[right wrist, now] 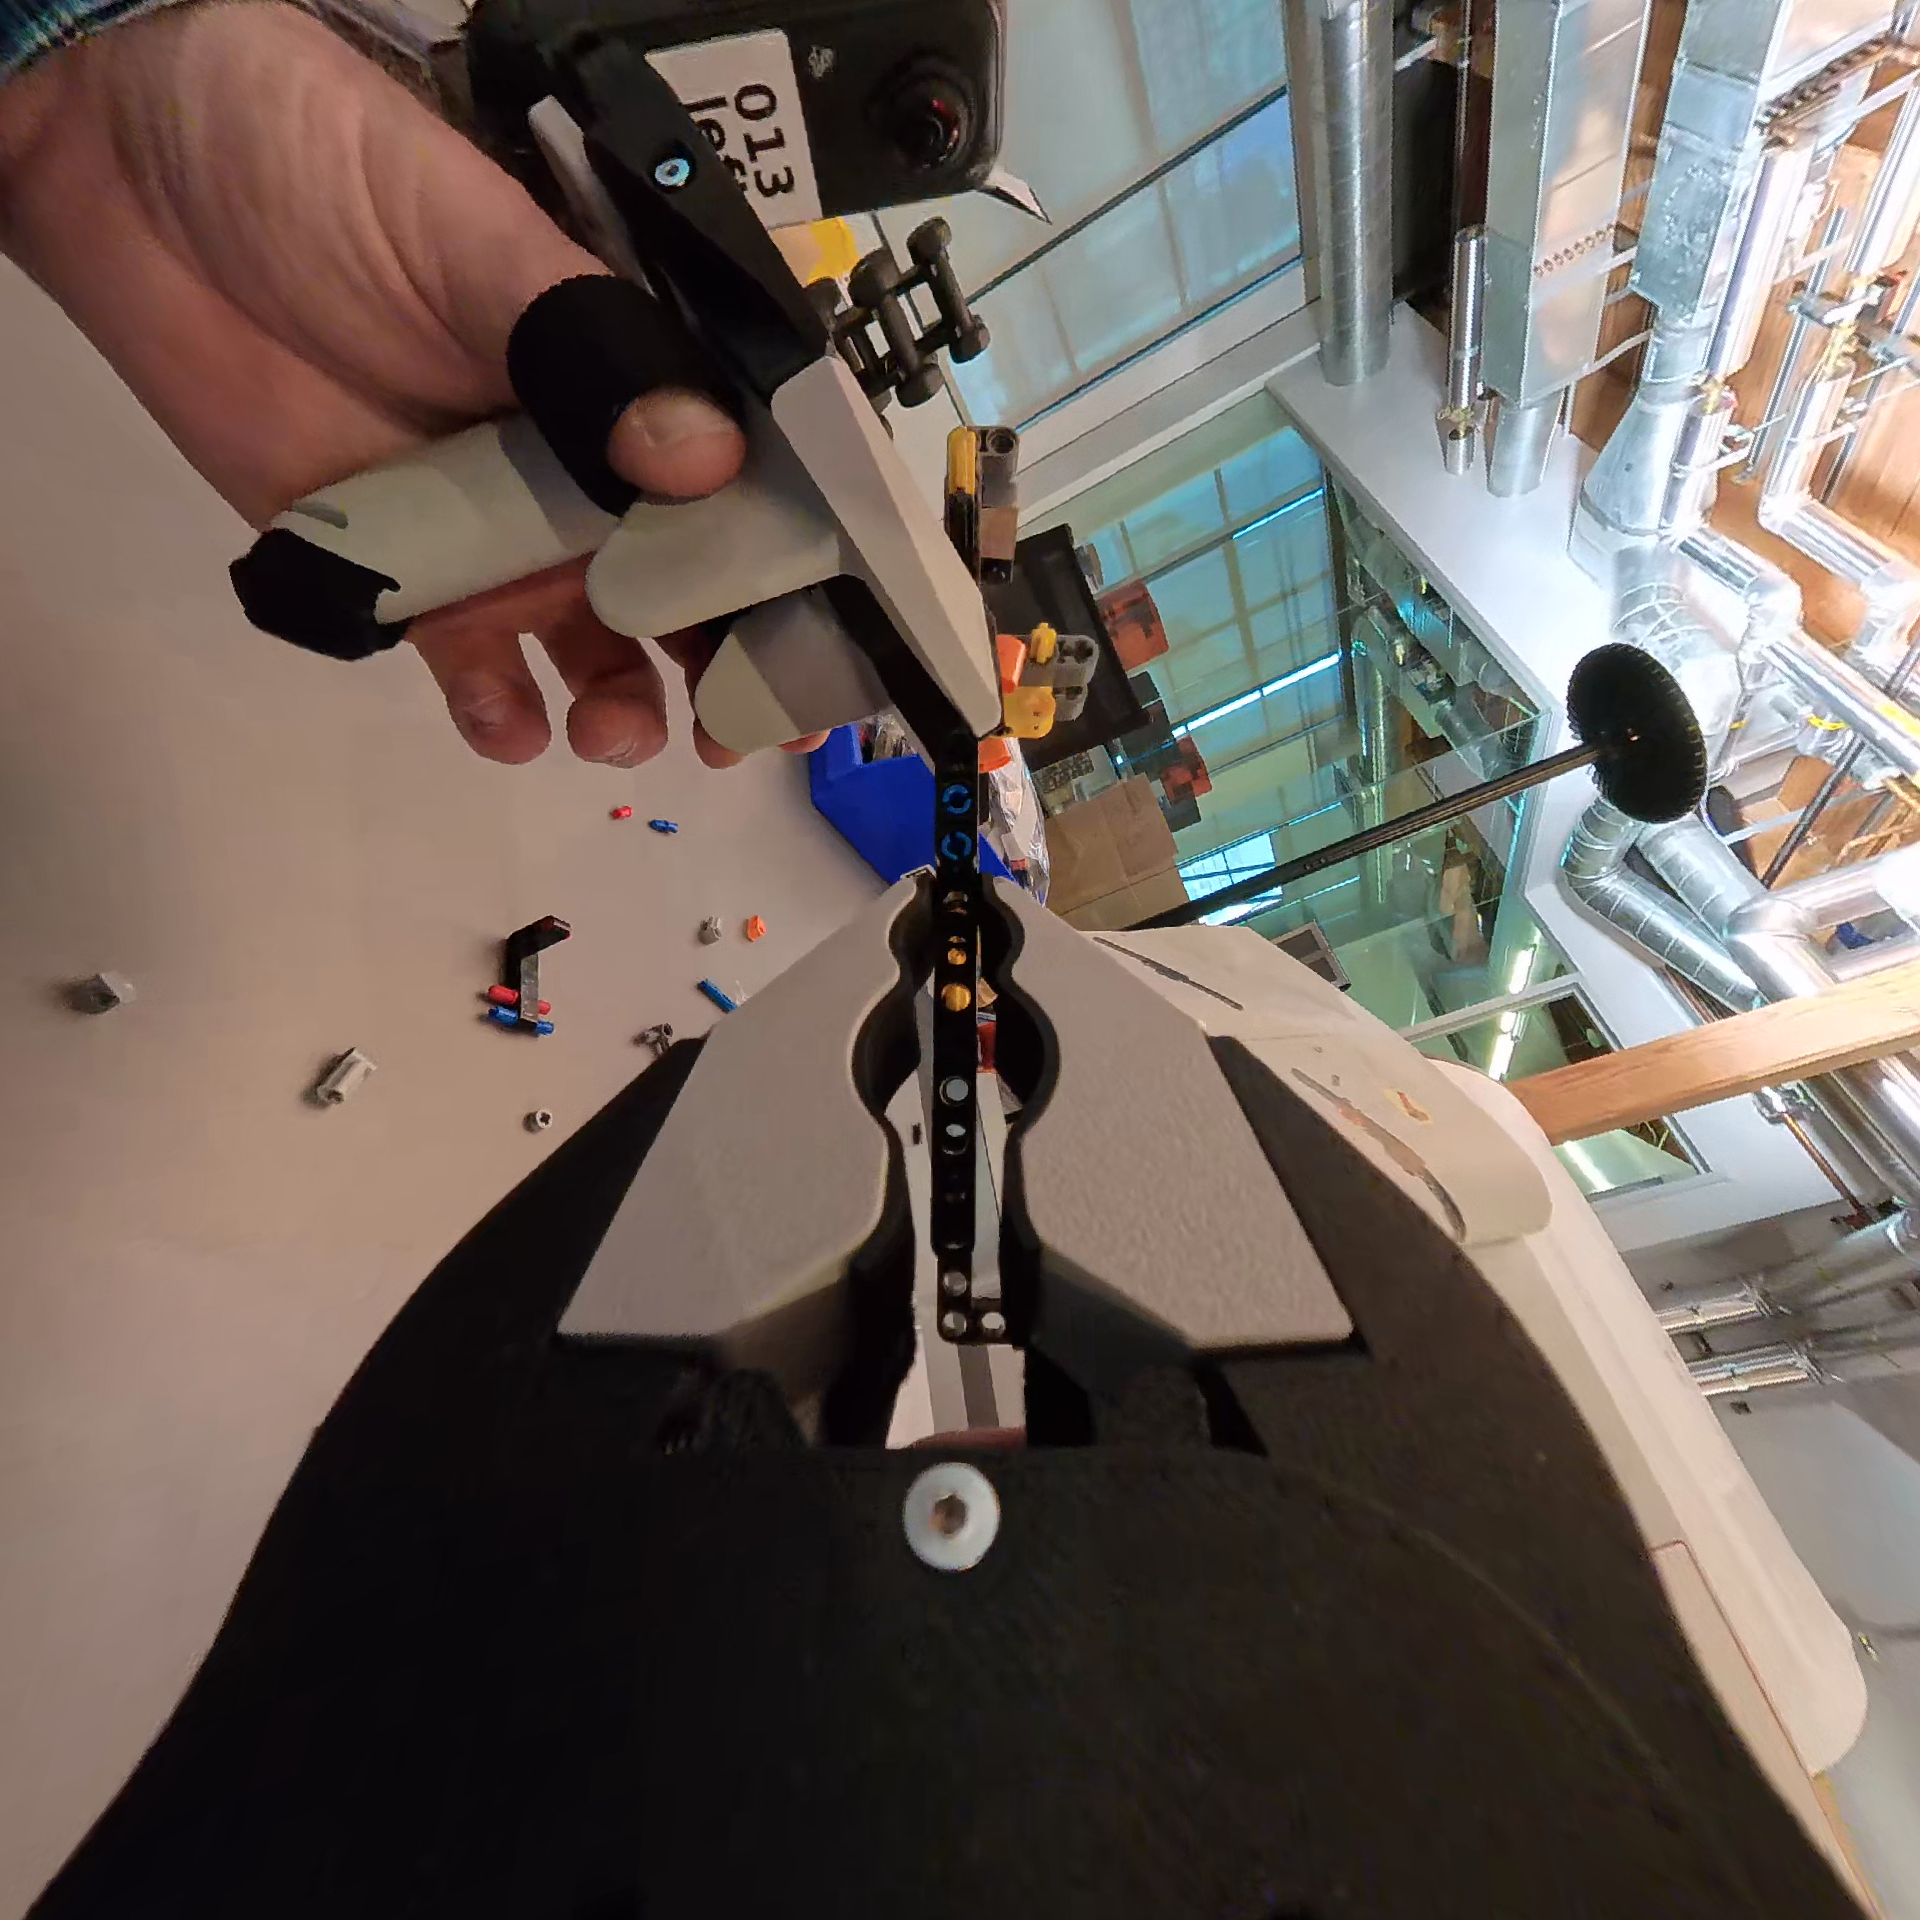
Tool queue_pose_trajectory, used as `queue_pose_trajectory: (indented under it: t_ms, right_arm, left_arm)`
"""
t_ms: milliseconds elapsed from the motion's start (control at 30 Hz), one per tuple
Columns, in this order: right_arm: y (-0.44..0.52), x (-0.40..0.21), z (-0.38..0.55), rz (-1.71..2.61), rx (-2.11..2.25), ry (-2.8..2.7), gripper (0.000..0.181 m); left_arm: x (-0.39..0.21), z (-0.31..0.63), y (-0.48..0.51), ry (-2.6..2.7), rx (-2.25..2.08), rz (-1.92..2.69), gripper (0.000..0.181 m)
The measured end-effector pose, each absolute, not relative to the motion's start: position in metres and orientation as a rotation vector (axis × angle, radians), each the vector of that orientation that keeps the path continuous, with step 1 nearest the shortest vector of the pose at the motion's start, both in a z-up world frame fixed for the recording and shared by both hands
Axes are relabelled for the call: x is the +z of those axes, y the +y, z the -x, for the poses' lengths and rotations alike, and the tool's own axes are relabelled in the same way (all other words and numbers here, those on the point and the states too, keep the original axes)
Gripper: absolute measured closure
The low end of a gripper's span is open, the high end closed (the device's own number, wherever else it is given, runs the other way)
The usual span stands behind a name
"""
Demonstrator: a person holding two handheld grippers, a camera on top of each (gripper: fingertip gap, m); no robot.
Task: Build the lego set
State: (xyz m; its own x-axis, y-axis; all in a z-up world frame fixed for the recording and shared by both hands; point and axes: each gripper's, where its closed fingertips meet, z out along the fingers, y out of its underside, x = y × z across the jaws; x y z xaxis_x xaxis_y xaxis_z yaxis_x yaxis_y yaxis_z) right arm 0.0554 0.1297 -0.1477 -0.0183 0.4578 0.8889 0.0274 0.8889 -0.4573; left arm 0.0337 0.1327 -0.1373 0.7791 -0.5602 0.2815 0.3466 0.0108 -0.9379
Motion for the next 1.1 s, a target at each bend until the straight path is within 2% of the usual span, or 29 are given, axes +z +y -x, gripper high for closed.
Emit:
queue_pose_trajectory:
  t_ms: [133,267,700,800,833,1100]
  right_arm:
    - [0.131,-0.156,-0.051,0.422,0.399,-1.583,0.167]
    - [0.131,-0.162,-0.047,0.459,0.423,-1.585,0.171]
    - [0.123,-0.162,-0.041,0.549,0.491,-1.555,0.161]
    - [0.119,-0.165,-0.037,0.591,0.521,-1.555,0.164]
    - [0.118,-0.169,-0.035,0.611,0.54,-1.57,0.173]
    - [0.127,-0.17,-0.03,0.756,0.642,-1.508,0.177]
  left_arm:
    - [-0.14,-0.03,0.136,0.179,-0.685,1.388,0.12]
    - [-0.142,-0.025,0.138,0.153,-0.687,1.388,0.12]
    - [-0.152,-0.011,0.143,0.064,-0.702,1.368,0.12]
    - [-0.156,-0.011,0.144,0.053,-0.697,1.378,0.121]
    - [-0.156,-0.011,0.145,0.044,-0.694,1.379,0.121]
    - [-0.164,-0.004,0.148,-0.005,-0.677,1.42,0.12]
